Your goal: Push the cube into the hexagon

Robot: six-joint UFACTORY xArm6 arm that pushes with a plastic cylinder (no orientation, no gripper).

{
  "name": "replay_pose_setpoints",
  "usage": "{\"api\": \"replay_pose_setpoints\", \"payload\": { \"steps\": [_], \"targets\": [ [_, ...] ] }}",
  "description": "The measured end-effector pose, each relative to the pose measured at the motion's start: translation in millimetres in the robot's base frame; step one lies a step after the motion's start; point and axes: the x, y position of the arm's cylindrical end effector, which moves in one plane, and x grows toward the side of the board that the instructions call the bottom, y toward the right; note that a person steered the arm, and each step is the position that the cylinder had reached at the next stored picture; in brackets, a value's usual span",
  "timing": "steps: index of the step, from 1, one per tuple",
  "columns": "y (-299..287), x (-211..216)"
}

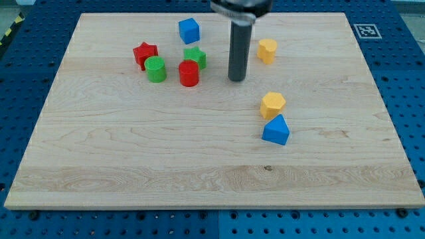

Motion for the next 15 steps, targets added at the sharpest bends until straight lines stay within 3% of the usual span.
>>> {"api": "replay_pose_setpoints", "payload": {
  "steps": [2,3,5,6,8,12,15],
  "targets": [
    [-0.3,-124.3],
    [-30.2,-168.5],
    [-153.2,-171.5],
    [-166.0,-170.4],
    [-129.0,-158.8],
    [-109.9,-80.4],
    [-36.5,-104.4]
  ]
}}
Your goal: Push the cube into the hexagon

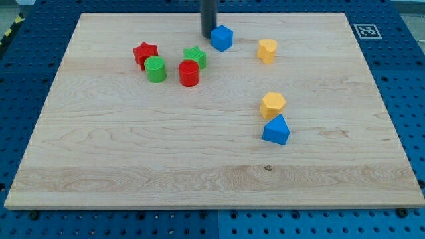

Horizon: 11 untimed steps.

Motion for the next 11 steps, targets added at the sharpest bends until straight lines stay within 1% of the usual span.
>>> {"api": "replay_pose_setpoints", "payload": {
  "steps": [1,2,5,7,8,9,10,11],
  "targets": [
    [29.5,1.1],
    [39.4,20.1],
    [46.7,104.3],
    [81.8,145.2],
    [54.9,125.1],
    [13.5,105.2],
    [0.5,53.9],
    [16.4,16.4]
  ]
}}
